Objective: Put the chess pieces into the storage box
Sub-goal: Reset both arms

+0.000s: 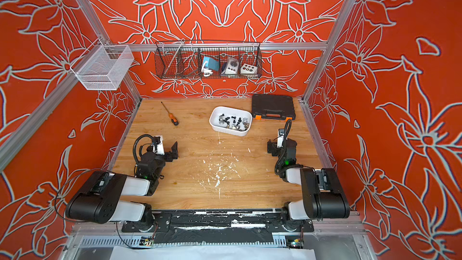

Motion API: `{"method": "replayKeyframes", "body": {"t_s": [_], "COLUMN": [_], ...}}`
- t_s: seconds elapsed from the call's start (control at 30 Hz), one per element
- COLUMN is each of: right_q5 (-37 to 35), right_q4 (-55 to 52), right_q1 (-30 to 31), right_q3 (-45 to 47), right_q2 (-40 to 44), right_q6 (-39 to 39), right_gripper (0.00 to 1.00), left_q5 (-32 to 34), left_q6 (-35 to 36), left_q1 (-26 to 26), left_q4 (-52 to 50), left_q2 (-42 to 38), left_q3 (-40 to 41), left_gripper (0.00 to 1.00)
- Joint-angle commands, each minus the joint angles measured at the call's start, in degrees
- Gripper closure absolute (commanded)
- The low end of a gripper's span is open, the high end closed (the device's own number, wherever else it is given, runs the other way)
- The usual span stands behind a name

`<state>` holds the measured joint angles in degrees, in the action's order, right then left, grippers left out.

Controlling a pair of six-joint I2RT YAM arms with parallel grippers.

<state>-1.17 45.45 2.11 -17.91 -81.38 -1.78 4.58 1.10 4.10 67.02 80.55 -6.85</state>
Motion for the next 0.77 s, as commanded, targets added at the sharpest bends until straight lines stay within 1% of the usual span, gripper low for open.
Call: {"method": "replayKeyframes", "body": {"t_s": [0.0,0.73], "right_q5": [0.24,0.57], "right_q4": [0.33,-0.01], "right_q1": [-0.53,-0.75], "right_q3": [-0.75,-0.93], "right_q2": [0.26,0.25], "right_q6": [0.29,0.38], "right_gripper": [0.02,0.02], "left_q5": [-0.71,-0.71], "left_q6": [0.74,0.74], "left_q1": [-0.43,-0.41], "left_q4": [2.50,2.50], "left_q2": [0.09,0.04], "left_q3": [-0.15,-0.12], "left_gripper": [0.02,0.02]}}
